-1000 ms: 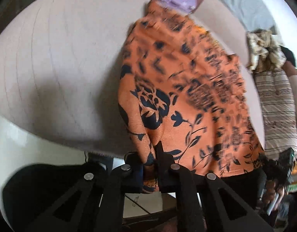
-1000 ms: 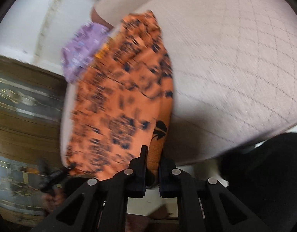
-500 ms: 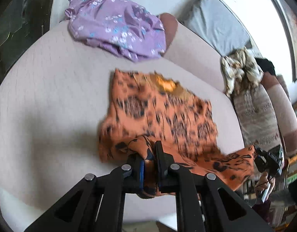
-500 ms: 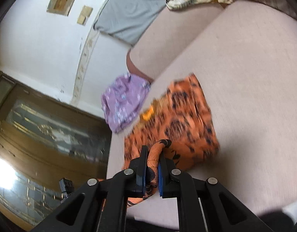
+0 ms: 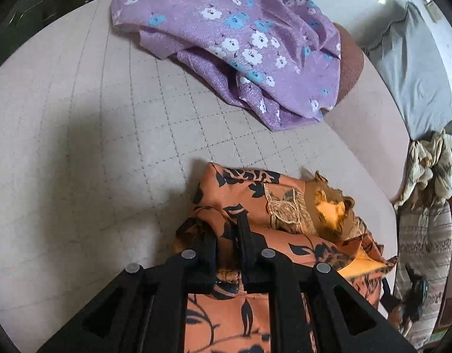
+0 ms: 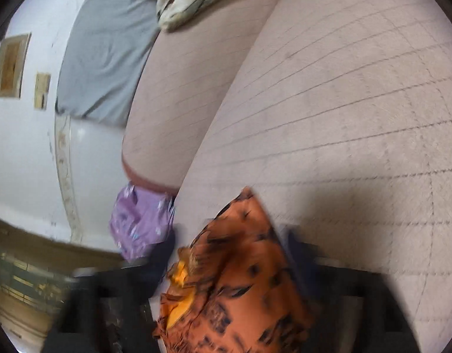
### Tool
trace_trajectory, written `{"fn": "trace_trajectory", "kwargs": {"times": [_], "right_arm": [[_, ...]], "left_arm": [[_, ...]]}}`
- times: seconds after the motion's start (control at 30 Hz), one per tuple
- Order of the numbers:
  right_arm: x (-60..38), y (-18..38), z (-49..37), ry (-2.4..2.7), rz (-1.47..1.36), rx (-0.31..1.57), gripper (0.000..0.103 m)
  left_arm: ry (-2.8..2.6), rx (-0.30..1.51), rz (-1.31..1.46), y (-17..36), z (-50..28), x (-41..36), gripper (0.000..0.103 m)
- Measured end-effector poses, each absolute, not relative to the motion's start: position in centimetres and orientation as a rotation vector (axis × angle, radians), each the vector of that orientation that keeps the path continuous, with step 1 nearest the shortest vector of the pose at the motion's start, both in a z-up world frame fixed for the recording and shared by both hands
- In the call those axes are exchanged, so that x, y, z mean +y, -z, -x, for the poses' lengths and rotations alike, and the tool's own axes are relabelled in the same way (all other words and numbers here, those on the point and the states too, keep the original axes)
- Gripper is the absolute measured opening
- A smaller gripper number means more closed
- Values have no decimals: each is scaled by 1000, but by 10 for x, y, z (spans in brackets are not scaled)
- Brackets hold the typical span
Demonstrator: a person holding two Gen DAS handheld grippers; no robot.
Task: Fold small clothes
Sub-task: 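Lay the hem over the collar with both tools and release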
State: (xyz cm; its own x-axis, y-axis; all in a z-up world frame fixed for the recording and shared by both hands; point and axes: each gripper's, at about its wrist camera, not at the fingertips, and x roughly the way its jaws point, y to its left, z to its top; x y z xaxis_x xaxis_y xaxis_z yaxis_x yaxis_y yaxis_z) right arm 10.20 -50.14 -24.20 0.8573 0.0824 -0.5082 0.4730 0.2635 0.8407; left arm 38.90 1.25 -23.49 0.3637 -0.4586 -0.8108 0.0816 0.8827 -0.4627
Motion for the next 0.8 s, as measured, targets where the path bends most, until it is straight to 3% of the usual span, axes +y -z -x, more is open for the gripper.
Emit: {"fn": "trace_trajectory", "kwargs": {"times": [0.13,0.17,0.2,0.27,0.43,0.67,0.8], "right_arm": [[-490,230,-91,314,-1130,498,86],[-480,222,-94,302,-1063,516,86],[-468,211,-99,271,-997,531,85],[-433,190,-113,224,-839,575,85],[-314,180,-167,-7,-528,797,77],[-209,224,-249,-85,-368,1038,62],[-205,229,-313,75,-282,988,56]], "left_arm": [[412,903,472,203,-353,25,19],[419,842,494,193,-341,27,29],[400,796,500,184,-330,28,50],[288,696,480,165,-300,28,77],[239,571,384,139,-257,23,79],[158,777,459,179,-291,48,80],[83,841,533,194,-307,64,80]]}}
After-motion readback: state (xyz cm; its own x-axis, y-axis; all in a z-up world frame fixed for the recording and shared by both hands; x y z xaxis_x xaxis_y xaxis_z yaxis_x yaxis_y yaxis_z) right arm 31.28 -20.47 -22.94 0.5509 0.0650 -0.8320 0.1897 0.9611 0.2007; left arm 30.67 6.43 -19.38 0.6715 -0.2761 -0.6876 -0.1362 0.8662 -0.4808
